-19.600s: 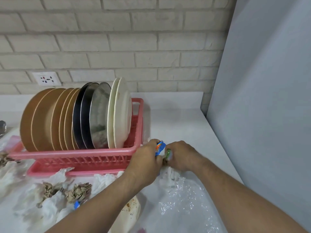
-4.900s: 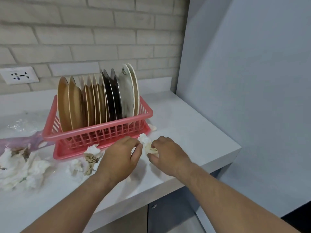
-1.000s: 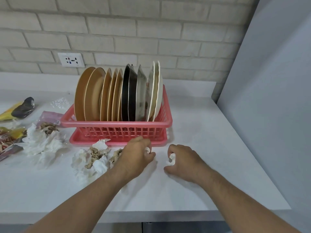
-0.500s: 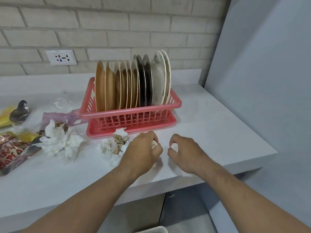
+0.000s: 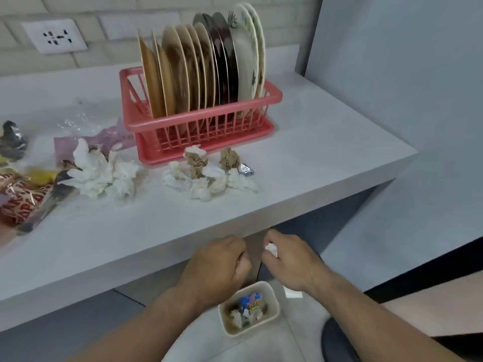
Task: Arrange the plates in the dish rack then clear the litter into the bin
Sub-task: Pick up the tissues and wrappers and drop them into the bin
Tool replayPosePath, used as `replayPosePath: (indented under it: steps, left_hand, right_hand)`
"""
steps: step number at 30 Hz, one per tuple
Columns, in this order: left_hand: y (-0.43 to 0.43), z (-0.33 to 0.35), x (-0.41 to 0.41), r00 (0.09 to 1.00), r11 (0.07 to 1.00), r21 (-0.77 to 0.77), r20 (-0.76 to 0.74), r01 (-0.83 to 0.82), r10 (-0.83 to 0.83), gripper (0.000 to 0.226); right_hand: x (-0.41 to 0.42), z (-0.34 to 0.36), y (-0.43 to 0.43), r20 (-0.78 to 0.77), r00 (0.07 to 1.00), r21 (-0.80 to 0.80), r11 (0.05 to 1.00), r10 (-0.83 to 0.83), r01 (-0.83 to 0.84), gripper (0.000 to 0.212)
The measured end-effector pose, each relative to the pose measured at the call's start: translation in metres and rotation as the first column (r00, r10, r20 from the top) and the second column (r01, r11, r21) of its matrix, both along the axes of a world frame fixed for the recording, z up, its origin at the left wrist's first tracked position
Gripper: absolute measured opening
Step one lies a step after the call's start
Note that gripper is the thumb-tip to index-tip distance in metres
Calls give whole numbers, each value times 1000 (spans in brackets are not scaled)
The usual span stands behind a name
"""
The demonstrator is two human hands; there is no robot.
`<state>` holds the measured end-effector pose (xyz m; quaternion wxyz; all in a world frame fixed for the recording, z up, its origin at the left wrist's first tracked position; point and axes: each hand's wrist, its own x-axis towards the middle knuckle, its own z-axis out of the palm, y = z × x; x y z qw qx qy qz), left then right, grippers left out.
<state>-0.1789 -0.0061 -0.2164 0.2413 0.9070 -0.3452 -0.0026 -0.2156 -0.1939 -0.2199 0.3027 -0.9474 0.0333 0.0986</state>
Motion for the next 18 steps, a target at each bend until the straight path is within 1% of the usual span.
replayPosePath:
  steps: [1, 3, 5, 6, 7, 9, 11, 14, 15, 18]
  left_hand:
    - [4, -16, -5, 1000, 1000, 16, -4, -7, 7, 22]
    - [9, -47, -15, 997, 996, 86, -64, -24, 30, 28]
    - [11, -81, -21, 991, 987, 153, -117, -47, 66, 34]
    - [9, -100, -24, 988, 981, 185, -132, -55, 81, 33]
    - [7, -119, -25, 987, 973, 222, -135, -56, 87, 29]
    - [3, -160, -28, 982, 968, 243, -158, -67, 108, 19]
    - [-1, -205, -34, 976, 961, 263, -169, -89, 137, 17]
    - [-7, -265, -41, 963, 953, 281, -209, -108, 171, 37]
    - [-8, -284, -41, 964, 952, 284, -200, -112, 173, 42]
    - [-14, -338, -39, 952, 945, 298, -224, -136, 208, 39]
  right_hand:
    - [-7, -15, -1, -33, 999, -12, 1000, -19, 18, 6]
    - [-18, -48, -7, -100, 994, -19, 998, -54, 52, 7]
    - [-26, -82, -13, -162, 984, -41, 997, -73, 68, 10]
    - [-29, -103, -17, -185, 980, -59, 996, -73, 63, 11]
    - [-31, -124, -20, -201, 977, -75, 996, -67, 53, 11]
    - [-35, -169, -22, -236, 971, -115, 993, -33, 6, 15]
    - [-39, -216, -23, -277, 961, -137, 990, 4, -44, 23]
    - [-42, -280, -24, -322, 946, -159, 982, 46, -101, 28]
    - [-40, -300, -26, -327, 943, -157, 981, 61, -118, 29]
    - [-34, -357, -30, -374, 921, -151, 973, 109, -177, 33]
